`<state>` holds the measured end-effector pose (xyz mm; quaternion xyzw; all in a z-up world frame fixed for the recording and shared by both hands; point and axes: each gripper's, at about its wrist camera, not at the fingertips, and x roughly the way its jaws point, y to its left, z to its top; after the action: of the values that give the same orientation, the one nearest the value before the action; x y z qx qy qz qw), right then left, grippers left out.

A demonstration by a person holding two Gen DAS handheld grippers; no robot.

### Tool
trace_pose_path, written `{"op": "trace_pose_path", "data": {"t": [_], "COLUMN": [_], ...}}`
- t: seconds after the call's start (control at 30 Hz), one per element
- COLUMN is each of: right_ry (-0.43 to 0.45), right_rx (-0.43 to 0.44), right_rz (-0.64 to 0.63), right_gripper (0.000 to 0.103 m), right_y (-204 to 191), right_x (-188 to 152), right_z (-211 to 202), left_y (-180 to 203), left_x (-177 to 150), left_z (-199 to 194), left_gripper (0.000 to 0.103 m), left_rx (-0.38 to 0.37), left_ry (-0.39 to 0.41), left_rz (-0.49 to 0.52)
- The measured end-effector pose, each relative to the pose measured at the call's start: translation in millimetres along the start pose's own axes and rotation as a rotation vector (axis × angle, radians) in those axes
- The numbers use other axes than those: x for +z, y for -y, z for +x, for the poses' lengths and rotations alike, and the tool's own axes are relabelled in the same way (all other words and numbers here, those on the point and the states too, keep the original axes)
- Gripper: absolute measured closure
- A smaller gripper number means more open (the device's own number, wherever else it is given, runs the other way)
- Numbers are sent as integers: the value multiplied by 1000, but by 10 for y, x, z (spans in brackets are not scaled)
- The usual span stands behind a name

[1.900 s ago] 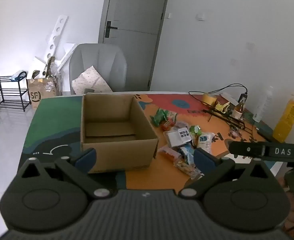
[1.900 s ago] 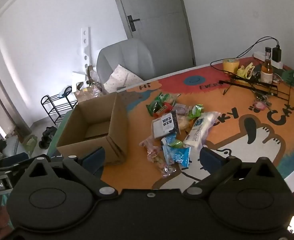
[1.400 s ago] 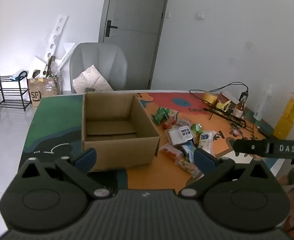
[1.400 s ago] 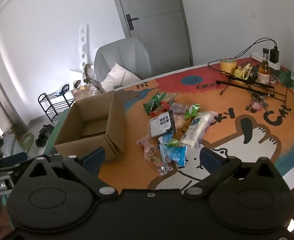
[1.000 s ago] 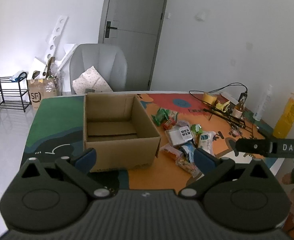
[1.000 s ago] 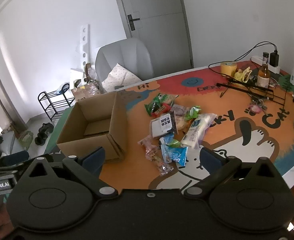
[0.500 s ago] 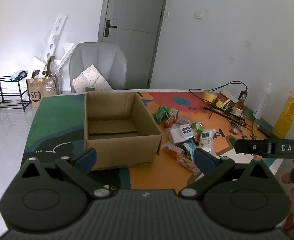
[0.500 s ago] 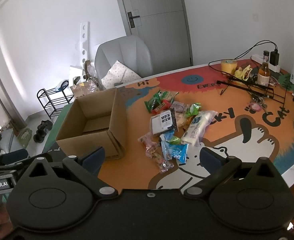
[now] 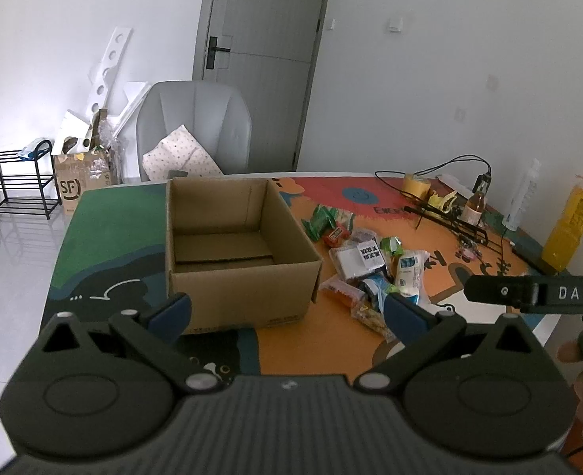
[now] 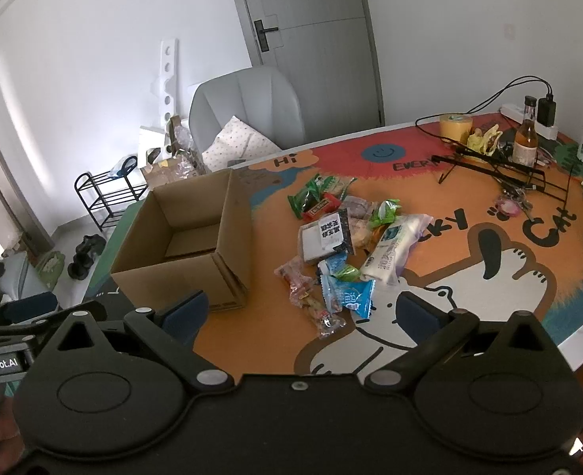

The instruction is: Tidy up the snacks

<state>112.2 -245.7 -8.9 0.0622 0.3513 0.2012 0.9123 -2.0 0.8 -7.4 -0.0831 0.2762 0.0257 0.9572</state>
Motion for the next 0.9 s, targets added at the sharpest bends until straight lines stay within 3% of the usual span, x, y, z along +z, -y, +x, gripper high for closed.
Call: {"op": "trace_pose_path", "data": {"t": [0.9], "right_ry": [14], "right_rx": [-36], "right_rz": [1], "right_gripper": [0], "right_y": [68], "right_x": [0], "right_z": [35], "left_y": [34], "left_x": [-19], "left_z": [78], "left_gripper": [0], "left_rx": [-14], "left_ry": [-10], "left_rz": [16]}}
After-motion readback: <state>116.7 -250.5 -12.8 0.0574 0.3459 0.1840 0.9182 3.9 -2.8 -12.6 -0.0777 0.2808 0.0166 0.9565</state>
